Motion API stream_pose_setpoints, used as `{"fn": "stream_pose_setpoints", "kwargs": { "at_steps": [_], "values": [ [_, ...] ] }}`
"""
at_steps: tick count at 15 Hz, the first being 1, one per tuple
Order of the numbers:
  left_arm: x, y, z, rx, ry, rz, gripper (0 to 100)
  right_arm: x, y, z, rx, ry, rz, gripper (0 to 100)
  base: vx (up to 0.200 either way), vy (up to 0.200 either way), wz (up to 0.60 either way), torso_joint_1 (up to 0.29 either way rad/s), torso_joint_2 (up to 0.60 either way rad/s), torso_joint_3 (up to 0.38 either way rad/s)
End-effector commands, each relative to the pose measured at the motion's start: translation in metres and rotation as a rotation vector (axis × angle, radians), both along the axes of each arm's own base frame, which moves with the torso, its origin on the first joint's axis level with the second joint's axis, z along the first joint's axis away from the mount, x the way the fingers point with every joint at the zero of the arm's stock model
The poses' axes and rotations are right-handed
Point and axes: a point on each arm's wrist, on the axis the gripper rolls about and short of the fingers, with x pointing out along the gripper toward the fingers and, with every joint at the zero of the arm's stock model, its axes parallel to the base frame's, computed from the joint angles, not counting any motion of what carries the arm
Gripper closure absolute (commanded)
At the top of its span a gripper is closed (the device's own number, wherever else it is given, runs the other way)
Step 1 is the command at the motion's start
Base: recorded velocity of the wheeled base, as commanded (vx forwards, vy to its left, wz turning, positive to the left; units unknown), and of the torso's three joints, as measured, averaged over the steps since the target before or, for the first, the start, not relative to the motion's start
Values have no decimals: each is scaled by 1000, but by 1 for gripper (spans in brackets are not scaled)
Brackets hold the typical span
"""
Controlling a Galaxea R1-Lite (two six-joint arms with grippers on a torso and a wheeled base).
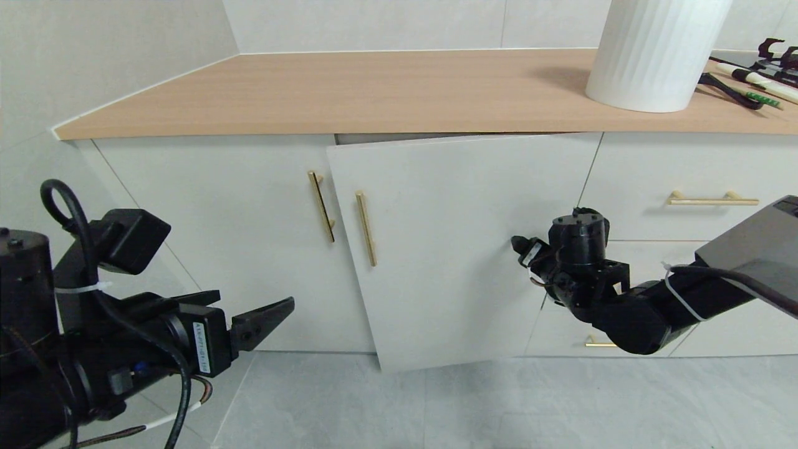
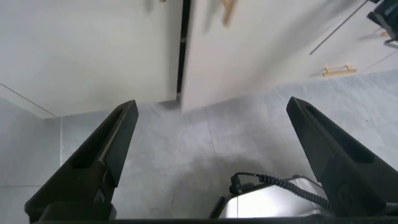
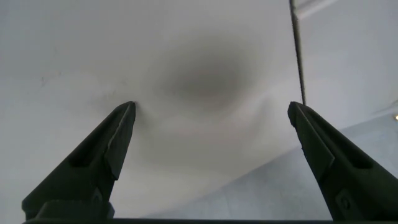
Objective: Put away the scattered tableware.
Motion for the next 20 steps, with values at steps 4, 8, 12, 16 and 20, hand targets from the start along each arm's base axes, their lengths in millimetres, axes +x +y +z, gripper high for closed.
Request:
{"fn": "stream_pose_setpoints", "kwargs": {
  "at_steps": [4,8,12,16,20],
  "values": [
    [1,0,-1,2,2,0,0,9,-5,-4,-5,-4,-44,0,0,0,0,0,0,0],
    [1,-1,-3,5,11,-1,0,12,-10,-3,-7,-8,-67,0,0,0,0,0,0,0],
    [1,-1,-3,5,11,-4,0,14,-13,-6,-15,0,-86,0,0,0,0,0,0,0],
    [1,-1,-3,5,11,-4,0,15,-14,-3,-14,-5,-96,0,0,0,0,0,0,0],
    [0,-1,-3,5,11,-4,0,-2,-19,5,-20,7,-52,0,0,0,0,0,0,0]
  ]
}}
